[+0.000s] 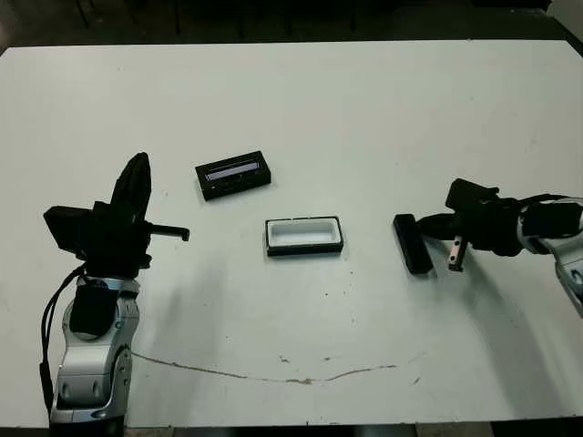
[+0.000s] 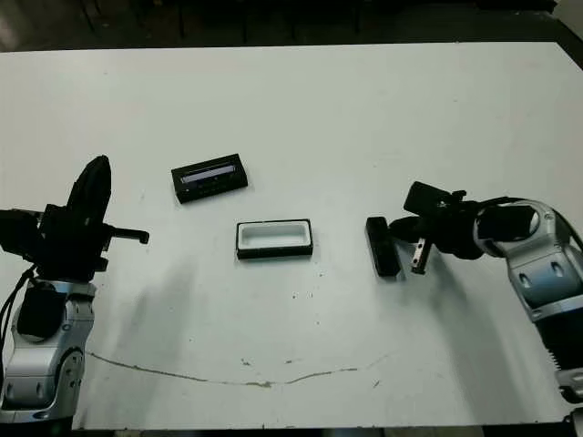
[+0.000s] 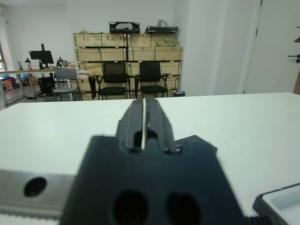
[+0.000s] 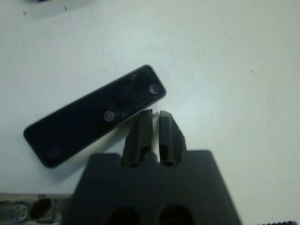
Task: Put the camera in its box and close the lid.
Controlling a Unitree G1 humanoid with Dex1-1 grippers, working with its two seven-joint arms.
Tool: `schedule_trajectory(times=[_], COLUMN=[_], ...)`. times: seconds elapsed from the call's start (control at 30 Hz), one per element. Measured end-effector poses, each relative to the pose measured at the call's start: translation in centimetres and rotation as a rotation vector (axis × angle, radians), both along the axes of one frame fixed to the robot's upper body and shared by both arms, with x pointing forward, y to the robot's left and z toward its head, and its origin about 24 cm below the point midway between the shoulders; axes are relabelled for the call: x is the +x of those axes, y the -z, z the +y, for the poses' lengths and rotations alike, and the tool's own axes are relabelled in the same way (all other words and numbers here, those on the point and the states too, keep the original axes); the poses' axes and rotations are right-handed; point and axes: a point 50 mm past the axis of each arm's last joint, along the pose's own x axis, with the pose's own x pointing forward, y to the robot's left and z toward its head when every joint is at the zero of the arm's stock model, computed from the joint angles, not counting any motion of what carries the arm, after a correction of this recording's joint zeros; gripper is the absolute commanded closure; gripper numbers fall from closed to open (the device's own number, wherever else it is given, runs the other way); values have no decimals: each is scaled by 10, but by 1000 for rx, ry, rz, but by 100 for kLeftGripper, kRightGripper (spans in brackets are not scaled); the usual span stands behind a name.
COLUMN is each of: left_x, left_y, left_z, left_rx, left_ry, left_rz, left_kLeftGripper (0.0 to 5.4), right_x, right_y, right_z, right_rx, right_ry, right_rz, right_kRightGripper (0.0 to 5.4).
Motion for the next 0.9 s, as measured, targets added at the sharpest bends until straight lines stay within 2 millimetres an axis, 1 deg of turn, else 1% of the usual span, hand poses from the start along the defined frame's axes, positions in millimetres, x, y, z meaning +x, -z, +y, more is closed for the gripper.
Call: schedule_trajectory(times=[0.13,0.27,0.43,0.5,0.57,0.7,0.8,0.9], left_x=[0,0,-1,-1,-1,-1,-1,-1], left_y=[0,0,1,1,1,1,1,1], left_z=[0,0,0,0,0,0,0,0], left_rx=[-1,-2,-3,-2,-3,-4,-3,-4], left_ry=[0,-1,-2,-2,-2,-2,-2,-2], left_rz=[-2,-1,1,1,1,1,1,1], left_kLeftGripper=[539,539,539,539,539,539,539,539], right_x=[1,-3,-11,-15,-17,-23,-31,-45], right_y=[2,6,10,10,4,-20,-38,-50], right_z=[2,0,-13,-17,-18,-19,-12,-3], right_rx=[12,37,132,175,222,295,408,492], right_ry=[5,55,320,401,451,478,474,465], right_rz=[-17,-106,-208,-244,-299,-414,-483,-522], right_kRightGripper=[540,540,540,540,540,540,540,540])
